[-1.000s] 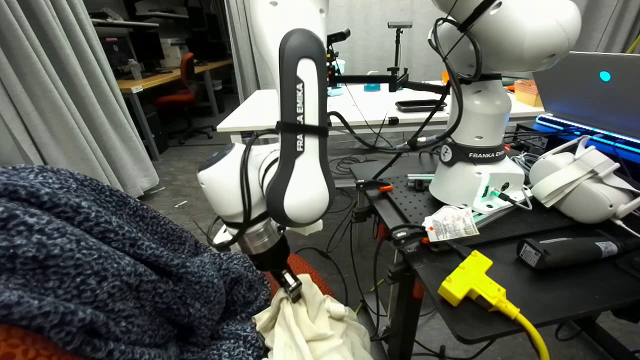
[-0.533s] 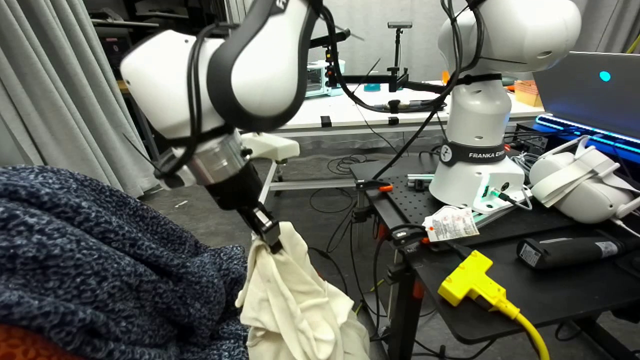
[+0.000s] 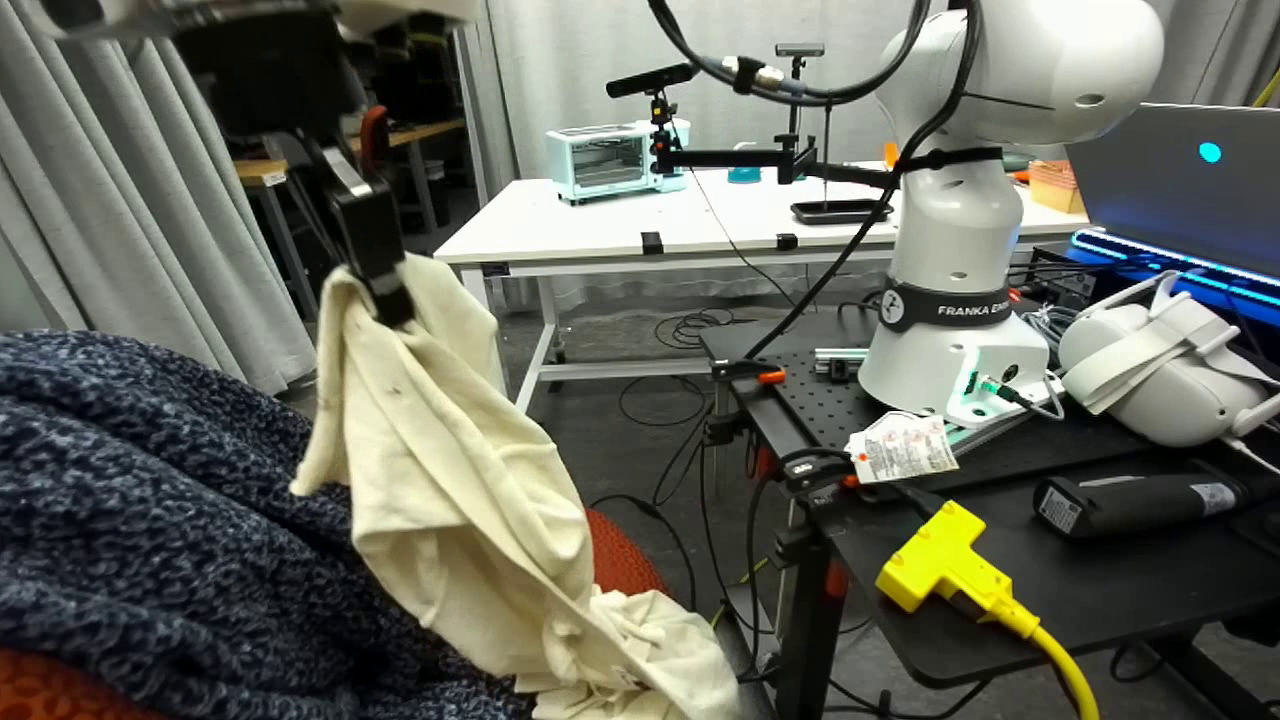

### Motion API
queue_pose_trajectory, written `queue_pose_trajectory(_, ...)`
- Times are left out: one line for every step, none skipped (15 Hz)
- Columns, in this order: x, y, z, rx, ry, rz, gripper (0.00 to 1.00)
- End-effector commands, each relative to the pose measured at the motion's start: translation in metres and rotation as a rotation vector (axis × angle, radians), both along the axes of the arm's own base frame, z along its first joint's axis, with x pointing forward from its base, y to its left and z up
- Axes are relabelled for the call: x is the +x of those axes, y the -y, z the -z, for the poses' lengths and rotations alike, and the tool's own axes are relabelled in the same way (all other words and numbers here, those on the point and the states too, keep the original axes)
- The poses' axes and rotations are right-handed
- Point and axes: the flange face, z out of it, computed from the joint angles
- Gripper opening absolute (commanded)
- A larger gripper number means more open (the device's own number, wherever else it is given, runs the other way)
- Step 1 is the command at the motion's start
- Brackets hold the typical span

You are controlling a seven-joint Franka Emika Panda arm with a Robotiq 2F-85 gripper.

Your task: Pick the sweater on the seat and put it on the back of the chair

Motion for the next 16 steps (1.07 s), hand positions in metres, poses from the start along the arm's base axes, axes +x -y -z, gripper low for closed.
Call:
queue_pose_trajectory(0.027, -0.012, -0.085, 0.002, 0.109, -0.031, 0.03)
queue_pose_trajectory(0.035, -0.015, -0.105, 0.001, 0.149, -0.036, 0.03)
queue_pose_trajectory(0.044, -0.018, -0.124, 0.002, 0.191, -0.04, 0.03)
queue_pose_trajectory(0.051, -0.02, -0.142, 0.005, 0.231, -0.043, 0.03)
queue_pose_trajectory(0.059, -0.021, -0.158, 0.009, 0.269, -0.045, 0.03)
queue_pose_trajectory(0.066, -0.021, -0.172, 0.014, 0.304, -0.046, 0.03)
queue_pose_trajectory(0.073, -0.021, -0.184, 0.017, 0.337, -0.045, 0.03)
queue_pose_trajectory(0.081, -0.02, -0.197, 0.022, 0.371, -0.043, 0.03)
queue_pose_trajectory(0.088, -0.02, -0.209, 0.027, 0.402, -0.044, 0.03)
queue_pose_trajectory(0.095, -0.021, -0.221, 0.031, 0.432, -0.041, 0.03)
queue_pose_trajectory(0.102, -0.02, -0.231, 0.041, 0.462, -0.037, 0.03)
queue_pose_trajectory(0.107, -0.021, -0.242, 0.056, 0.49, -0.029, 0.03)
queue_pose_trajectory(0.112, -0.022, -0.252, 0.064, 0.513, -0.025, 0.03)
queue_pose_trajectory(0.116, -0.025, -0.26, 0.07, 0.536, -0.023, 0.03)
queue_pose_trajectory(0.12, -0.028, -0.27, 0.069, 0.567, -0.025, 0.03)
queue_pose_trajectory(0.123, -0.031, -0.278, 0.071, 0.593, -0.025, 0.03)
